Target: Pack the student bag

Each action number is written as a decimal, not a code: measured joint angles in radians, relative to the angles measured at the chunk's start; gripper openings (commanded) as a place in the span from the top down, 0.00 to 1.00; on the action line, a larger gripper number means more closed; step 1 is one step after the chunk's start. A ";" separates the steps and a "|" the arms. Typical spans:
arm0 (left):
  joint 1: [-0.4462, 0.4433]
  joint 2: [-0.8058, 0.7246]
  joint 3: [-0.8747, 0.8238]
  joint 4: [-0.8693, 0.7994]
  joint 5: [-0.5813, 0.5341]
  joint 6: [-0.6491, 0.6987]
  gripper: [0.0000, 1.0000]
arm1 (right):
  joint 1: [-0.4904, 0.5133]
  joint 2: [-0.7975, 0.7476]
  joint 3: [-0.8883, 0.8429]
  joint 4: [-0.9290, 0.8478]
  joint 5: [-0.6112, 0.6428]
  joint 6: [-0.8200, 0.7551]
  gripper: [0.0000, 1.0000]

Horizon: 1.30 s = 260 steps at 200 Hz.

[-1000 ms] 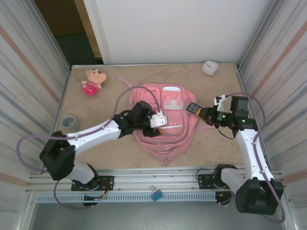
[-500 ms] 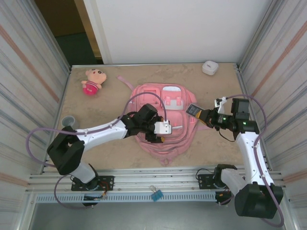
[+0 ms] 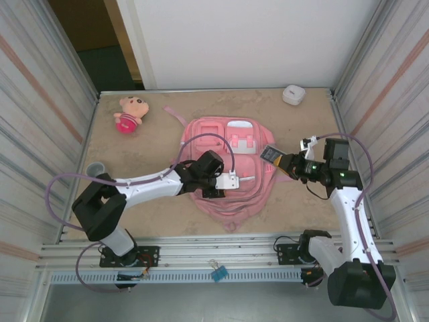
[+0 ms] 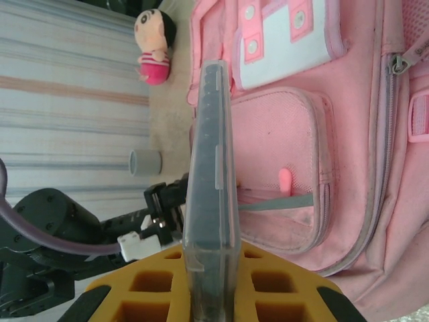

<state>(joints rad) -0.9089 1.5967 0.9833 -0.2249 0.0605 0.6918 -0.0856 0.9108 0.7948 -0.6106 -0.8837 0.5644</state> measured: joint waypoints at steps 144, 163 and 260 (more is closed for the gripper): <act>0.024 -0.120 0.037 0.111 -0.135 -0.250 1.00 | -0.002 -0.310 -0.052 -0.133 0.142 0.122 0.95; 0.032 -0.120 0.065 0.111 -0.142 -0.294 1.00 | 0.059 -0.349 -0.087 -0.146 0.105 0.165 0.95; 0.039 -0.106 0.130 0.115 -0.092 -0.452 1.00 | 0.553 -0.129 -0.270 0.354 0.171 0.499 0.95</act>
<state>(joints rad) -0.8696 1.4906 1.1130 -0.1097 -0.0311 0.2398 0.4671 0.7815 0.5247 -0.2569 -0.7124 1.0637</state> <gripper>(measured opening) 0.094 0.137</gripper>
